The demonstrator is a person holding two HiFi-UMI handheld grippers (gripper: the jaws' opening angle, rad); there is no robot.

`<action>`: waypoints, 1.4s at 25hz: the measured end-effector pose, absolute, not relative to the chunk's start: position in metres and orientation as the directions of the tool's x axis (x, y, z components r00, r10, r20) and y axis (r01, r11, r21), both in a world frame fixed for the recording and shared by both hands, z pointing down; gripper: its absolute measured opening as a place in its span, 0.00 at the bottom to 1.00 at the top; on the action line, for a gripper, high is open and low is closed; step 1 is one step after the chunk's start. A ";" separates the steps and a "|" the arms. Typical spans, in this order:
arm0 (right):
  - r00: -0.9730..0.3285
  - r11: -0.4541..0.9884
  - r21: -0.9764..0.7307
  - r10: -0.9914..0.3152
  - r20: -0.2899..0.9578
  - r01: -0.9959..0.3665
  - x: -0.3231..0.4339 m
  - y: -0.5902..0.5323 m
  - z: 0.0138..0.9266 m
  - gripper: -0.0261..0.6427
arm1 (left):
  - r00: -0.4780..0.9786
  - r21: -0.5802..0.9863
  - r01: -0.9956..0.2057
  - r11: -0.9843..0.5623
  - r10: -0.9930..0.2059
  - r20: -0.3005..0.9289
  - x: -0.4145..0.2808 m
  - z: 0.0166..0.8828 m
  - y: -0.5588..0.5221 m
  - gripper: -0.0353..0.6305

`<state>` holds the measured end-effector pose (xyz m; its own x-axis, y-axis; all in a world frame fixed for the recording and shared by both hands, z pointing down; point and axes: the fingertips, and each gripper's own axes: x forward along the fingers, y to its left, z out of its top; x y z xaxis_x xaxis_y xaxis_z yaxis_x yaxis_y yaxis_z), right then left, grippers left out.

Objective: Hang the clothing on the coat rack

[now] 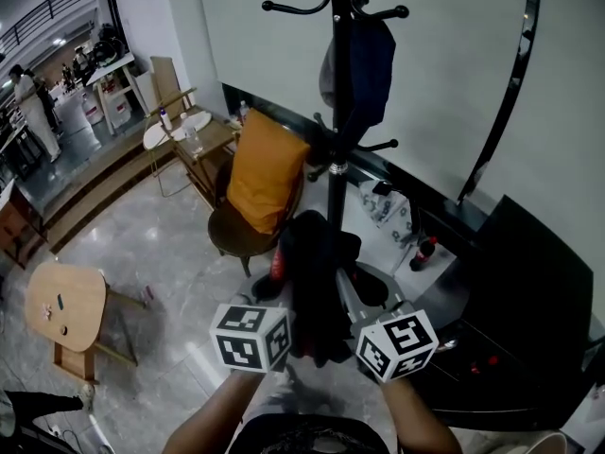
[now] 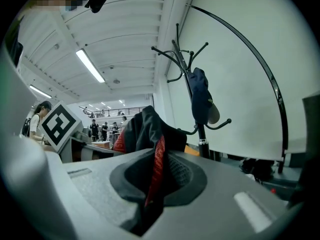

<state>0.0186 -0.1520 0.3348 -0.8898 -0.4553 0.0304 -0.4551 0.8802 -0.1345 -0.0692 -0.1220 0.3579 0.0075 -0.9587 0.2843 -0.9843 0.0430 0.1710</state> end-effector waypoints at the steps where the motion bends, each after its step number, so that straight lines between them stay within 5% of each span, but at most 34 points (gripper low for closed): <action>1: -0.888 0.879 -0.131 -0.459 0.029 -0.459 0.016 -0.155 0.334 0.09 | 0.011 0.170 -0.985 0.039 -0.959 0.283 -0.072 0.357 -0.125 0.09; 35: -0.787 0.784 -0.085 -0.617 0.006 -0.615 -0.057 -0.240 0.310 0.09 | 0.195 0.190 -0.970 -0.154 -0.956 0.221 -0.148 0.332 -0.228 0.09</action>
